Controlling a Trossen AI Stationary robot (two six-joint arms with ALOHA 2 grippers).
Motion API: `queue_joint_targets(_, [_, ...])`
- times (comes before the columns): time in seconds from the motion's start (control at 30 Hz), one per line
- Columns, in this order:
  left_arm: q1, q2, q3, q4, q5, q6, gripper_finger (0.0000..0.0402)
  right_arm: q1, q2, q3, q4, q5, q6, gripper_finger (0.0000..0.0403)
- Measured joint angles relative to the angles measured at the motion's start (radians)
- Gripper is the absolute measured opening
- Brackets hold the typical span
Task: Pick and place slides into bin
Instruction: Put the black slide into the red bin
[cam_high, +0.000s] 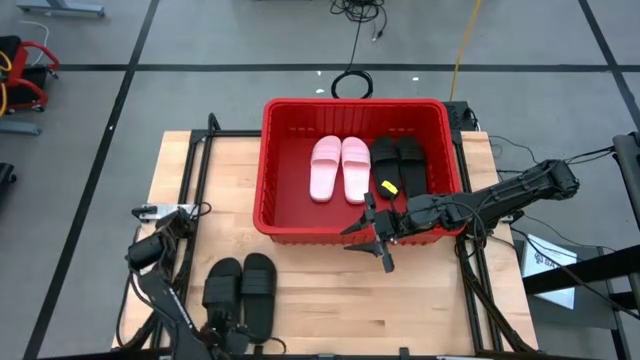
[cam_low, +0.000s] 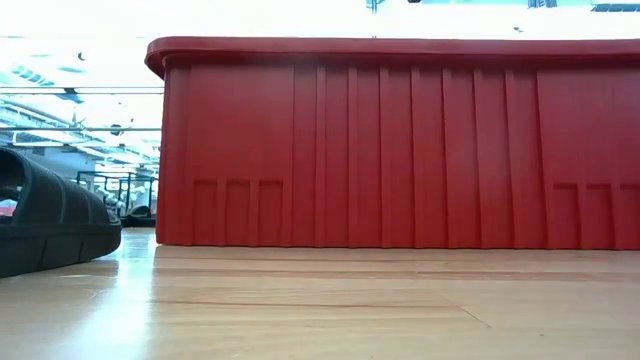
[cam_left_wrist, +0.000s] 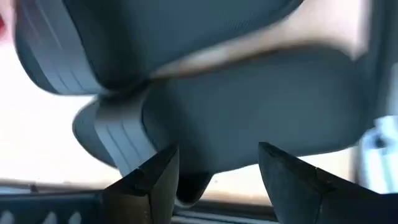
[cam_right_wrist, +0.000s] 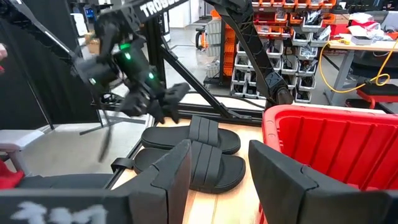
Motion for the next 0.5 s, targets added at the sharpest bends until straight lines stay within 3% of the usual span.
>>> queue_joint_targets(0.2, [0.007,0.0,-0.094,0.001,0.034,-0.017,0.0211,0.0,0.0,0.0,0.0,0.0,0.0,0.015])
queue_joint_targets(0.5, [0.006,-0.022,-0.086,0.002,0.002,-0.044,0.0211,0.0,0.0,0.0,0.0,0.0,0.0,0.015])
